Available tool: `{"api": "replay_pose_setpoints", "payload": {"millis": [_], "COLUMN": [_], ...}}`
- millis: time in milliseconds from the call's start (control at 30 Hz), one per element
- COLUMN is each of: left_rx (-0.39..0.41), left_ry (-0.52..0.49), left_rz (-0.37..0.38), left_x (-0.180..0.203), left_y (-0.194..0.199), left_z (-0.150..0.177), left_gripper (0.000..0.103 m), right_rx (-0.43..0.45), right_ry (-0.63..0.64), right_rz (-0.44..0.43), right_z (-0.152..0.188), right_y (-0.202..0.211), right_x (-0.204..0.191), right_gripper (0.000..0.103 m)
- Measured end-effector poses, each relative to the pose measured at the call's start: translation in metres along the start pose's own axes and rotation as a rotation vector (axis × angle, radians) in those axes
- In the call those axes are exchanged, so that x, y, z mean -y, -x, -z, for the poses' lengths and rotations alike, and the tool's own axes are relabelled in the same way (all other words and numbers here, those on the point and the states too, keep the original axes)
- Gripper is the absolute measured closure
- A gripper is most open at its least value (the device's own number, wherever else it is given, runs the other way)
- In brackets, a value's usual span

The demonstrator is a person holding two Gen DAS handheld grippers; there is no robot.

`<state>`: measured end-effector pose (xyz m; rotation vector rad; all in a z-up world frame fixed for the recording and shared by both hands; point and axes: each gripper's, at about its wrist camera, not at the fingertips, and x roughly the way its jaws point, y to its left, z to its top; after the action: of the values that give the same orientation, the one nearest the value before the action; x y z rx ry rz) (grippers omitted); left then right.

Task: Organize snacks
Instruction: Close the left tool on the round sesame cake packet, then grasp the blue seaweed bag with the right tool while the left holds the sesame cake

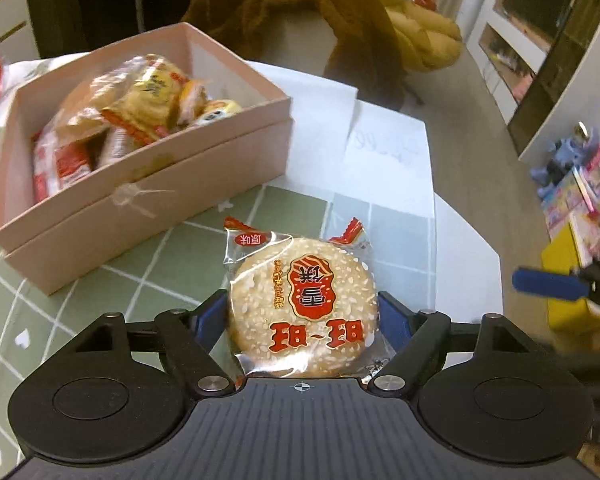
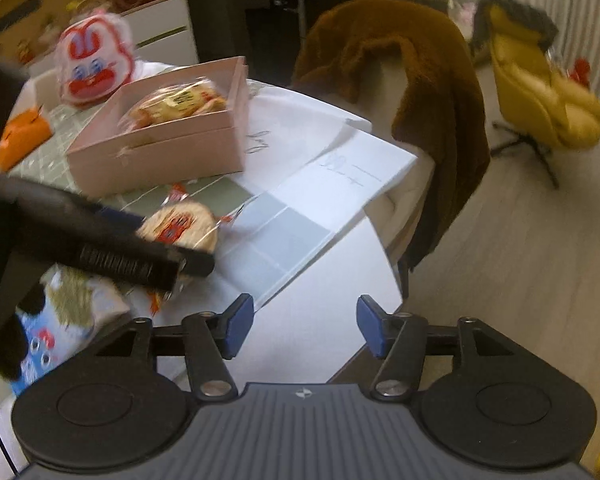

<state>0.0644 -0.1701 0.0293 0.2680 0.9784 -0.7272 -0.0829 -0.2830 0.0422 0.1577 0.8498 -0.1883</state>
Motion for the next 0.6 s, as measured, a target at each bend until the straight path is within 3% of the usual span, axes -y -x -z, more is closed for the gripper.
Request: {"api": "replay_pose_setpoints", "payload": {"millis": [200, 300, 400, 433, 600], "left_rx": [0.088, 0.080, 0.052, 0.045, -0.006], "left_ry": [0.111, 0.188, 0.288, 0.321, 0.454], "left_rz": [-0.006, -0.048, -0.103, -0.118, -0.123], "left_x": [-0.029, -0.058, -0.089, -0.098, -0.122], "left_y": [0.048, 0.076, 0.097, 0.100, 0.119], "left_z": [0.012, 0.036, 0.069, 0.081, 0.134], "left_gripper": [0.020, 0.020, 0.020, 0.020, 0.020], "right_rx": [-0.072, -0.110, -0.128, -0.137, -0.138], "right_ry": [0.098, 0.187, 0.254, 0.268, 0.283], "right_rz": [-0.203, -0.291, -0.311, -0.307, -0.314], "right_z": [0.005, 0.007, 0.009, 0.010, 0.000], "right_y": [0.009, 0.006, -0.001, -0.004, -0.016], "right_x": [-0.033, -0.061, -0.084, -0.090, -0.104], "right_gripper": [0.042, 0.042, 0.049, 0.056, 0.057]}}
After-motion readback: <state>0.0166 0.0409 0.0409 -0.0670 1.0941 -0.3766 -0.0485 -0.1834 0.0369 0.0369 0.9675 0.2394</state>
